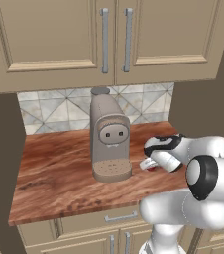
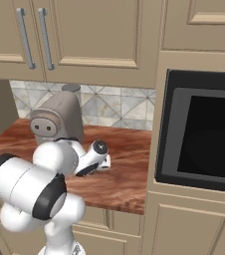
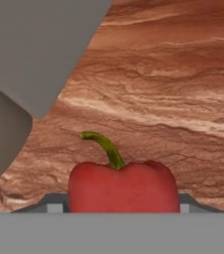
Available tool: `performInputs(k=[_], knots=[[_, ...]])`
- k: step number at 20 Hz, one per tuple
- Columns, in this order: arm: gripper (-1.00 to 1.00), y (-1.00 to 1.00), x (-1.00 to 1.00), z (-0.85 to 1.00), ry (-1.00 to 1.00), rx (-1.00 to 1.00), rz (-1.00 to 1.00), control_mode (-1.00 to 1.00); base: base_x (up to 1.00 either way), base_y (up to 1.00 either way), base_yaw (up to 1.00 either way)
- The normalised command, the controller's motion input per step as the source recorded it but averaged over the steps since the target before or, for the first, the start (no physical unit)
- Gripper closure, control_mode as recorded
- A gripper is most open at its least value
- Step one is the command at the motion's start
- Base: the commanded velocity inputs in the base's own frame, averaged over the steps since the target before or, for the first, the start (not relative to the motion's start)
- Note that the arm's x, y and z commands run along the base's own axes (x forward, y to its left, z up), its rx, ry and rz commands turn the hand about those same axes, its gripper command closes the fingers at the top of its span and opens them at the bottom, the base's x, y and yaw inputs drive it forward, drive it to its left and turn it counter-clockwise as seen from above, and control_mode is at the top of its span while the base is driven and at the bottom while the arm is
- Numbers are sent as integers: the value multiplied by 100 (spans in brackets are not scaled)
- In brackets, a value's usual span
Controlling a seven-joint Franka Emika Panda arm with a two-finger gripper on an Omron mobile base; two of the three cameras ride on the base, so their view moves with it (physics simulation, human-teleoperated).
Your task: Place the liquor and beer on the top shelf of the fridge to keep them out of children's reach, and place the bell pepper on lower shelves for easy access.
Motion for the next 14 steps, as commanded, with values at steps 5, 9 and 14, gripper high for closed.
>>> performInputs(k=[5,9,14], knots=[[100,0,0,-16,-4,0,0,-100,0,0,0],[100,0,-12,13,-3,0,0,-100,0,0,0],[100,0,-71,91,0,-2,6,-100,0,0,0]])
